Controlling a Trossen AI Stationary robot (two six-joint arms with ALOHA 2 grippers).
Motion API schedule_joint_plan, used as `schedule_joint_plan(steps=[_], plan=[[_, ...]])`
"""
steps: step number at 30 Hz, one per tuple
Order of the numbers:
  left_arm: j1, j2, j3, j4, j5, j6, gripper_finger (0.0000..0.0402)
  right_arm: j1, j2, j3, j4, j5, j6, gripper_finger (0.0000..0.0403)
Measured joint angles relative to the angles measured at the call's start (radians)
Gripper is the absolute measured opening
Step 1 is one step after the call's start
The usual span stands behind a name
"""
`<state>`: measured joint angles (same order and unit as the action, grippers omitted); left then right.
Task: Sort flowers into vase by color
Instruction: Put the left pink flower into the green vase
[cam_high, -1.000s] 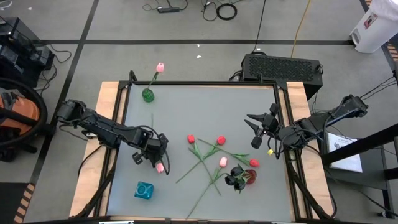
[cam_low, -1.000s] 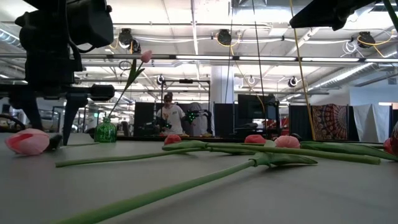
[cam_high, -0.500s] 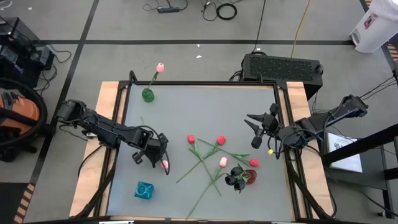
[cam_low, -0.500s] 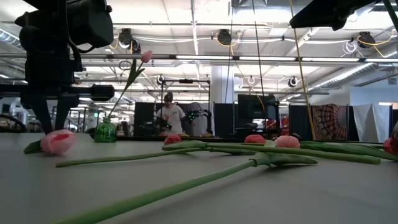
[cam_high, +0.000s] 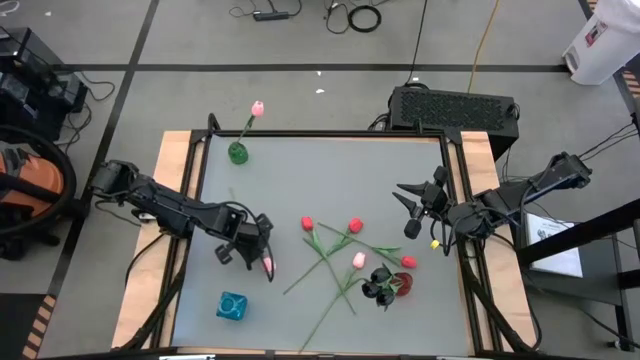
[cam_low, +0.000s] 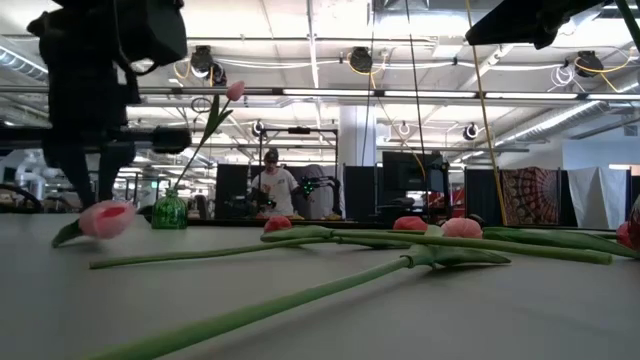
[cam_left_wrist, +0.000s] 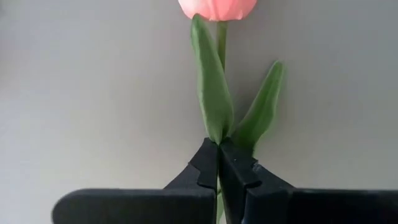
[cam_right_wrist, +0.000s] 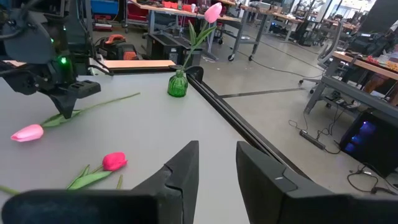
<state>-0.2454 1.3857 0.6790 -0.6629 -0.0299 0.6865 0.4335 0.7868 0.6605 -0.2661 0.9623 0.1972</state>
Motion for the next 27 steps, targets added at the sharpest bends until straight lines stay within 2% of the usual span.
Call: schedule_joint_plan(steps=[6,27], plan=[[-0.018,0.000,0.058,0.000,-0.068,-0.009,0.0002,0.000,0.000,0.000,0.000,0.000,0.000,0.0098],[-0.017,0.000,0.271,0.010,-0.326,-0.365,0.0002,0.000,0.000,0.000,0.000,0.000,0.000,0.0098]])
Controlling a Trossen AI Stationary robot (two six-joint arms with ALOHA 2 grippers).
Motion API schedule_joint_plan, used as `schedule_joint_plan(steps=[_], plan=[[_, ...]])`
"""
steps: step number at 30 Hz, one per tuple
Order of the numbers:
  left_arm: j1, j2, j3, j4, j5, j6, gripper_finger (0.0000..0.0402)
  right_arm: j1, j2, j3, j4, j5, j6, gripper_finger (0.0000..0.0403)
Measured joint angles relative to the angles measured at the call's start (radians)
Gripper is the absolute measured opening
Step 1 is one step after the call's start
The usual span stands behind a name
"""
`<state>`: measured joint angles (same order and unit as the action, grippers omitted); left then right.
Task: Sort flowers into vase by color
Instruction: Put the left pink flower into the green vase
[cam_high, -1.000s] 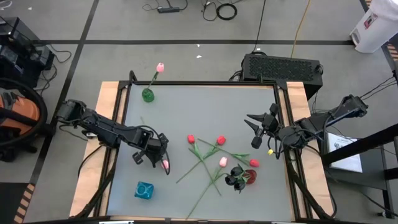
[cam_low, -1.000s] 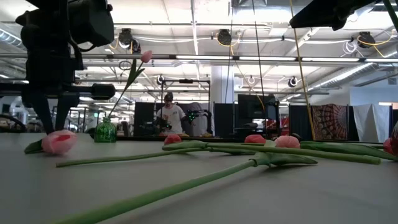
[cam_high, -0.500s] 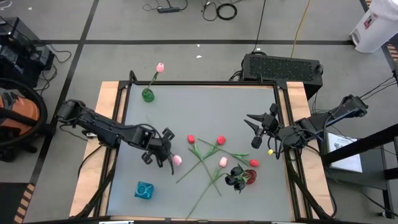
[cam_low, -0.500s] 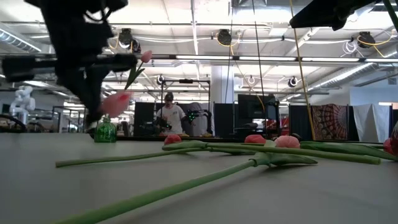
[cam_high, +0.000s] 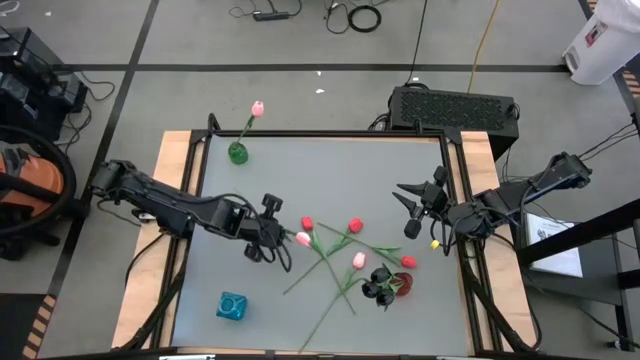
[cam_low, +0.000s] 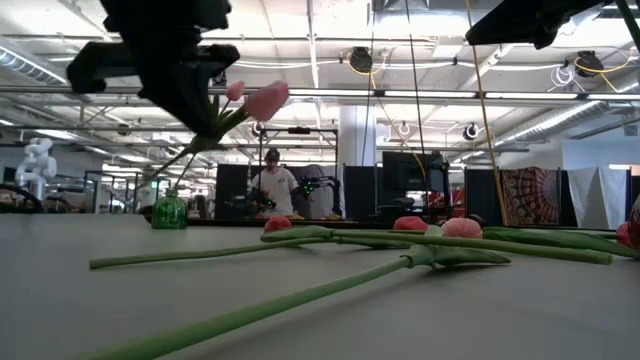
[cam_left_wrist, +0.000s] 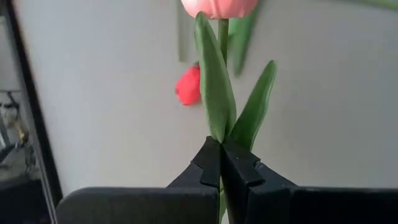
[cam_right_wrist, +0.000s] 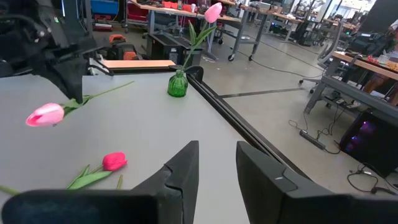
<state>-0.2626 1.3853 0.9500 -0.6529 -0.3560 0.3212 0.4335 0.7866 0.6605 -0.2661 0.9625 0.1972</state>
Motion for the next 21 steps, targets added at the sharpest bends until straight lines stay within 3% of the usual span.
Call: schedule_joint_plan(steps=[9,21], plan=[[-0.029,-0.067,0.038,-0.005,-0.065,-0.132,0.0001,0.000,0.000,0.000,0.000,0.000,0.000,0.0098],[-0.131,-0.423,0.041,-0.038,-0.278,-0.238,0.0001,0.000,0.000,0.000,0.000,0.000,0.000,0.0098]])
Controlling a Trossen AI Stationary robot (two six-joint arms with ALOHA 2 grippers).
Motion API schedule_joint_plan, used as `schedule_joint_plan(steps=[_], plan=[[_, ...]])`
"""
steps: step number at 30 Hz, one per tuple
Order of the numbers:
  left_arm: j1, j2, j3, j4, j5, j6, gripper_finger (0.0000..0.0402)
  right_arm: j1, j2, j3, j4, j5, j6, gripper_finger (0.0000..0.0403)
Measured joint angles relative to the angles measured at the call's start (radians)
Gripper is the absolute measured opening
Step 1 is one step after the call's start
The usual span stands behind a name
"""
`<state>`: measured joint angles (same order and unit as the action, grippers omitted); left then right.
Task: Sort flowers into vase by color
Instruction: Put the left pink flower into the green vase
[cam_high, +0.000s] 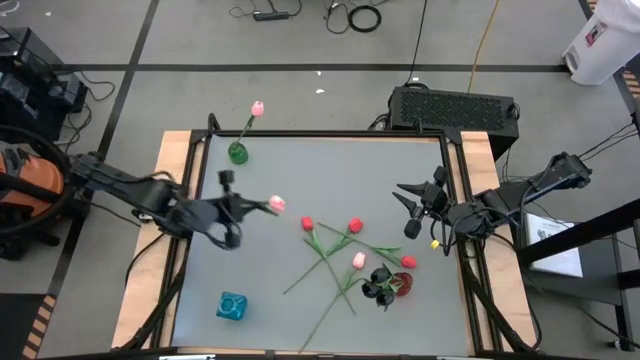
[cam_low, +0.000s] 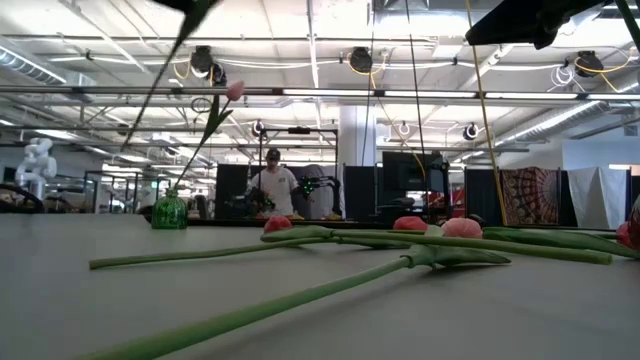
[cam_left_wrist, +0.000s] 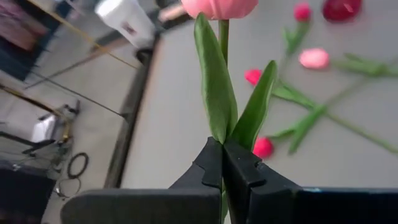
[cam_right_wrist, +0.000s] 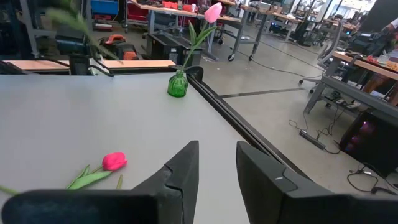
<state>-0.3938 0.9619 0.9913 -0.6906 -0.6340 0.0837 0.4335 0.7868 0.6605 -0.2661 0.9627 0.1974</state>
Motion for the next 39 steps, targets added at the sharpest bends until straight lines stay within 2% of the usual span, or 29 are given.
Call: schedule_joint_plan(steps=[7,17,28,31,39], plan=[[-0.021,-0.205,0.000,-0.007,-0.136,-0.001,0.0001,0.000,0.000,0.000,0.000,0.000,0.000,0.0098],[-0.021,-0.401,0.000,-0.006,-0.329,-0.001,0.0001,0.000,0.000,0.000,0.000,0.000,0.000,0.0098],[-0.021,-0.517,-0.023,-0.005,-0.495,-0.001,0.0001,0.000,0.000,0.000,0.000,0.000,0.000,0.0098],[-0.021,-0.542,-0.062,-0.006,-0.549,-0.035,0.0001,0.000,0.000,0.000,0.000,0.000,0.000,0.0098],[-0.021,-0.587,-0.152,-0.007,-0.618,-0.161,0.0001,0.000,0.000,0.000,0.000,0.000,0.000,0.0098]])
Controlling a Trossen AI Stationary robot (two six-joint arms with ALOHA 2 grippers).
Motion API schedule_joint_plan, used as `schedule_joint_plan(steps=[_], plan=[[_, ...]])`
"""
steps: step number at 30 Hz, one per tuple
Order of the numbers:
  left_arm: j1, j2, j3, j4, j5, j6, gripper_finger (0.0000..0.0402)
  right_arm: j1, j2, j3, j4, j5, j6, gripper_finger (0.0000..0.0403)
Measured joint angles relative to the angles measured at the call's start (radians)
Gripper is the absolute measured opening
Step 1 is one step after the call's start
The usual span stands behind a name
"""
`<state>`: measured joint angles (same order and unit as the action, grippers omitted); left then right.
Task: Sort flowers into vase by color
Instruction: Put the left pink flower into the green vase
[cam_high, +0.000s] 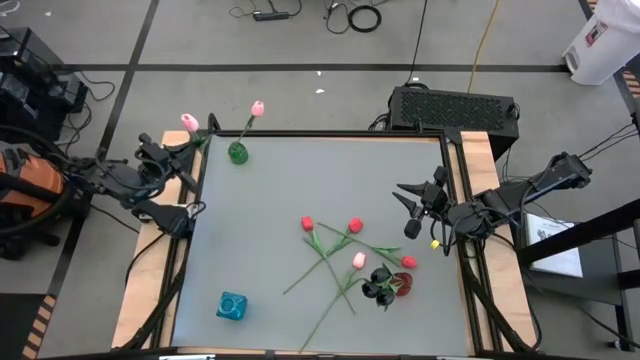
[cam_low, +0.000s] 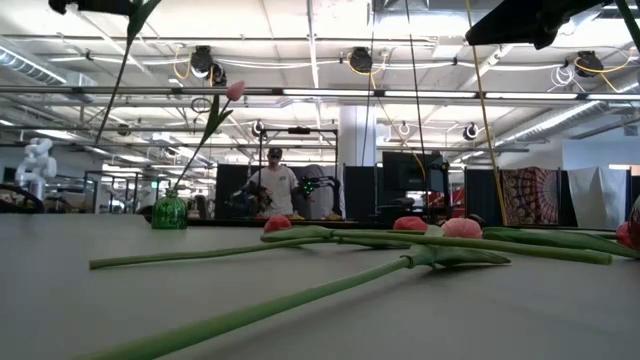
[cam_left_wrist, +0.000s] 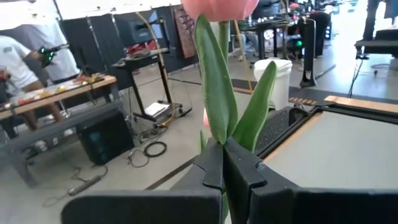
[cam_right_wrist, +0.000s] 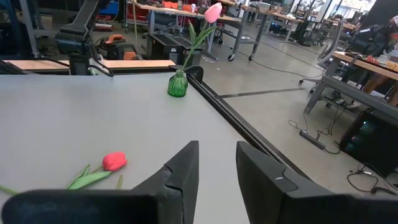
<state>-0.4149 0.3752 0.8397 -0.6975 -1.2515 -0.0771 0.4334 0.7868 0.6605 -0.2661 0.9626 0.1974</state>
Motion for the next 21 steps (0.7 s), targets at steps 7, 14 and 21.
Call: schedule_joint_plan(steps=[7,14,21], plan=[[0.000,-0.004,-0.072,0.000,-0.077,-0.112,0.0001,0.000,0.000,0.000,0.000,0.000,0.000,0.0098],[0.000,-0.005,-0.123,0.011,-0.146,-0.230,0.0001,0.000,0.000,0.000,0.000,0.000,0.000,0.0098],[0.000,-0.004,-0.154,0.010,-0.218,-0.352,0.0001,0.000,0.000,0.000,0.000,0.000,0.000,0.0098]])
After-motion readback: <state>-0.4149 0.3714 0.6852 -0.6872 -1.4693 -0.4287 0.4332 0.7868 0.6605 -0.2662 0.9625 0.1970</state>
